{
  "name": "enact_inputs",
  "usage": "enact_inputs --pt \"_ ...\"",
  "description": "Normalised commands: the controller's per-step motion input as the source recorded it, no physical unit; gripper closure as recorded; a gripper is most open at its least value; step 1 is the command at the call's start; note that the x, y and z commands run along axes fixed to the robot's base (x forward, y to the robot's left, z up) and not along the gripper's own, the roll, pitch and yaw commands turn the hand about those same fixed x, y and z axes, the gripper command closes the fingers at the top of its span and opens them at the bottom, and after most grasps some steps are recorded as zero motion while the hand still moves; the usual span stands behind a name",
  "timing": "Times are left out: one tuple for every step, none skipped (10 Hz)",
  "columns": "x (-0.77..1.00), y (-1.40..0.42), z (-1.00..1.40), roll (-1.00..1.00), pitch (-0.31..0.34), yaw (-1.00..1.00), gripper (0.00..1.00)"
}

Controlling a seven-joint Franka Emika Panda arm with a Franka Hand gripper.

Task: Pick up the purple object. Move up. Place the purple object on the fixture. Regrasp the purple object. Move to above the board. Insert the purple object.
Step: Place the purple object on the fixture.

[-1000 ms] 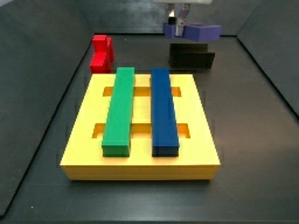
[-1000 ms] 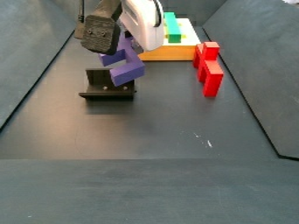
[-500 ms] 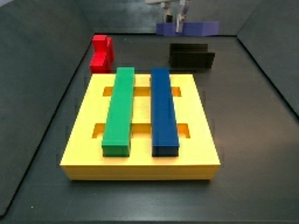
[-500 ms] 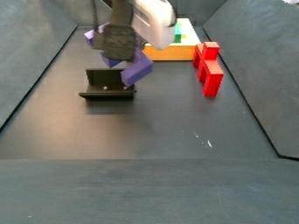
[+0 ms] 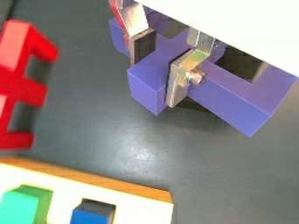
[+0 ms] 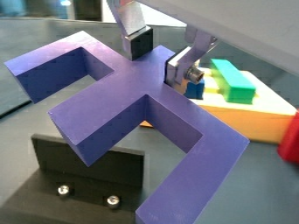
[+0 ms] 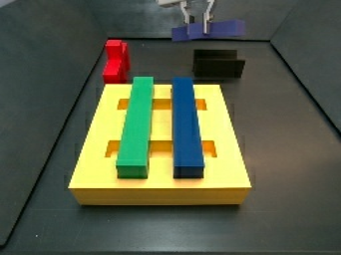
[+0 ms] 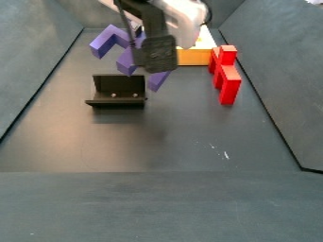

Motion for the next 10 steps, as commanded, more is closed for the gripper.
enact_inputs --pt "0.0 -0.08 0.12 -0.1 0.277 0.77 1.0" --pt "0.0 -0.06 0.04 -0.11 0.289 0.81 1.0" --pt "0.04 -0.26 0.0 -0.08 0.383 0.65 1.0" --pt "0.19 -0.21 -0.05 0.0 0.426 0.63 1.0" --pt "0.15 -0.13 -0.13 -0.07 0.497 0.7 1.0" --pt "0.16 -0.17 -0.15 -0.27 0.6 0.64 1.0" --pt "0.12 -0.1 -0.2 -0.49 0.546 0.61 1.0" --pt "0.23 -0.07 -0.21 -0.53 0.529 0.51 1.0" --pt "0.41 -0.01 -0.16 -0.57 0.534 0.35 1.0" --pt "0.56 0.0 -0.11 -0.64 0.426 0.18 1.0"
